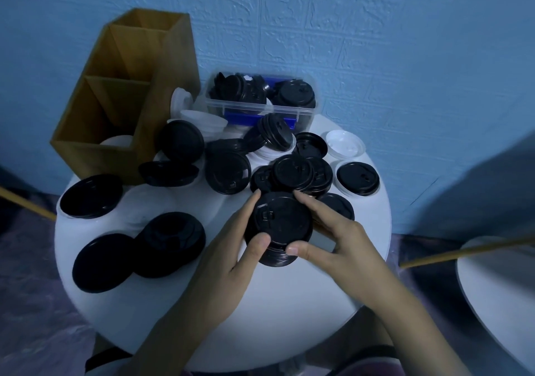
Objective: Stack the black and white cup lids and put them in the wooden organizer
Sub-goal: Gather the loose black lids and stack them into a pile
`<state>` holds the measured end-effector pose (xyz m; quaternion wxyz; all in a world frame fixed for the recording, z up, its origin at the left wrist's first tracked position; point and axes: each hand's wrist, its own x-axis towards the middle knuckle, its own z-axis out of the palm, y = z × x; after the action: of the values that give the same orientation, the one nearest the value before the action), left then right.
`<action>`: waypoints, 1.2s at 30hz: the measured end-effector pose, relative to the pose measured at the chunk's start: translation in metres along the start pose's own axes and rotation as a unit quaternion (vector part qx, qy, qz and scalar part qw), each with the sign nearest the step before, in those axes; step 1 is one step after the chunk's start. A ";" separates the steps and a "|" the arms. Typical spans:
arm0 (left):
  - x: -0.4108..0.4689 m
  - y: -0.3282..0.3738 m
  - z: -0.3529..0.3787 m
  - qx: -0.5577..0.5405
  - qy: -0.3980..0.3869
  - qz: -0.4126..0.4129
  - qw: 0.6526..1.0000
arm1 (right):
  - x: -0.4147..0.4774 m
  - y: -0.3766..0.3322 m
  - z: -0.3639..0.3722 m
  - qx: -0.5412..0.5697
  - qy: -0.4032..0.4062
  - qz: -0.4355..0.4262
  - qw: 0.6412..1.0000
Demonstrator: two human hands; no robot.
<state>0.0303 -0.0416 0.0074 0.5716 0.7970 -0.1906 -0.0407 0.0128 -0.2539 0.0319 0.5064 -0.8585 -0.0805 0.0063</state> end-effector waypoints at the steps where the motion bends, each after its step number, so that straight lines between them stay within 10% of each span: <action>1: 0.000 -0.002 0.000 0.006 -0.001 0.002 1.000 | 0.000 0.000 0.001 -0.001 0.002 0.001 1.000; 28: -0.010 -0.002 0.000 0.022 0.034 -0.007 0.999 | 0.002 0.002 -0.022 0.110 -0.035 0.032 0.993; 36: -0.008 0.003 0.003 0.016 0.040 -0.014 0.999 | 0.079 0.019 -0.065 -0.042 0.114 0.059 0.991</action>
<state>0.0214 -0.0423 0.0077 0.5652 0.8098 -0.1568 -0.0136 0.0994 -0.3081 0.0523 0.4747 -0.8773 0.0283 -0.0651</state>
